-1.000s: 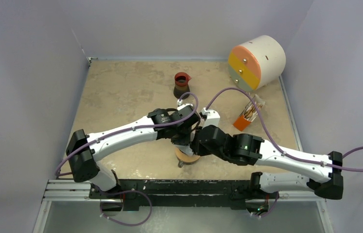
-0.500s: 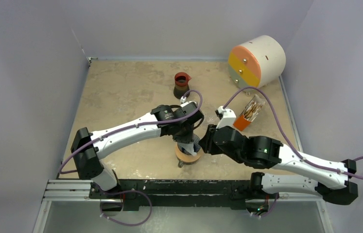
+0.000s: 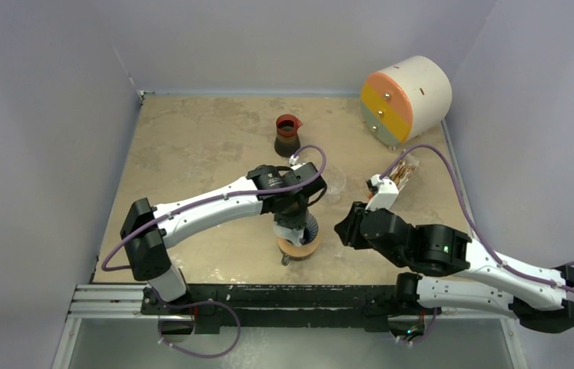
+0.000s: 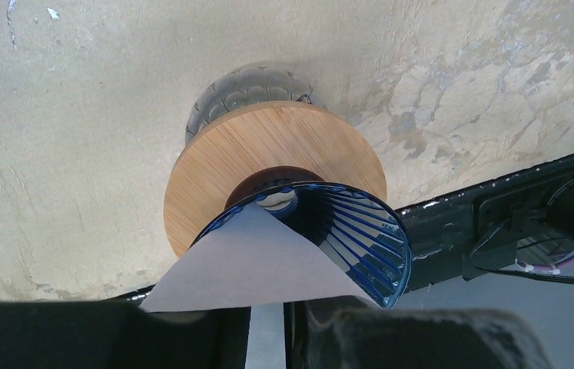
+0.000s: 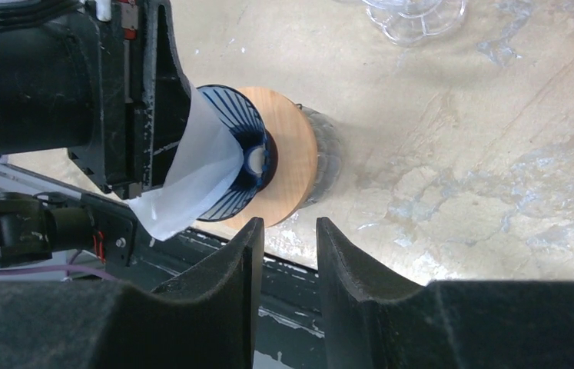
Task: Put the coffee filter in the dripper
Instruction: Place the coffee filter in the coffee dripper.
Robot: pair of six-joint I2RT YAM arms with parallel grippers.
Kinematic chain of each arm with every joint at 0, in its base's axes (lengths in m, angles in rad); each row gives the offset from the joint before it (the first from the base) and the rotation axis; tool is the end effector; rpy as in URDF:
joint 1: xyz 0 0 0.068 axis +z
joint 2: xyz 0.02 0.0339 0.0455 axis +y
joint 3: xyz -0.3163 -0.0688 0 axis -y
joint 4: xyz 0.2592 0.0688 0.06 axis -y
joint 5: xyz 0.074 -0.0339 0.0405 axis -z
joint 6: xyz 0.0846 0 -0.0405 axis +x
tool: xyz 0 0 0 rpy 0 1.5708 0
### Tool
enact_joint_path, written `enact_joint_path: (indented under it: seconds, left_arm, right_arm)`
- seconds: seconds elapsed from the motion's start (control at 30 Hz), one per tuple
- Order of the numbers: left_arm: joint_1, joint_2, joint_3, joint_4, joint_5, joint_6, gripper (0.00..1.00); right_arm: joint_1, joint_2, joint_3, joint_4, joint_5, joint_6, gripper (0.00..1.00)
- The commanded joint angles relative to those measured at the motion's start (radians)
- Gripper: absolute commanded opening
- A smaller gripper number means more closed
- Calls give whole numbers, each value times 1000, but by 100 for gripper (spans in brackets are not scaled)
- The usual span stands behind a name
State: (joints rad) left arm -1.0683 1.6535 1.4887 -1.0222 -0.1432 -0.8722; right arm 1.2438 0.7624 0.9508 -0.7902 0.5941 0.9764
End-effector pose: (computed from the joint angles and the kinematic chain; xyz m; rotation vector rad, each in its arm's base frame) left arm 0.1891 -0.3191 0.2991 0.2343 2.7794 -0.3340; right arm 0.0941 0.1301 0.3579 0.0557 2.1377 0.7081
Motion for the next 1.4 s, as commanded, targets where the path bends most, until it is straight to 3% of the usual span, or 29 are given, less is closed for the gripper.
enact_joint_path:
  seconds: [0.0, 0.77, 1.1, 1.37]
  left_arm:
    - [-4, 3, 61, -29, -6, 21, 19]
    - [-4, 19, 102, -78, 33, 70, 36]
    - [-4, 32, 133, -86, 50, 87, 34]
    - [-4, 33, 127, -85, 52, 94, 27]
  right_arm:
    - [6, -19, -20, -26, 54, 37, 35]
    - [6, -57, -38, -56, 75, 52, 38]
    - [6, -58, -43, -36, 65, 40, 39]
    - [6, -9, -28, 78, 13, -20, 41]
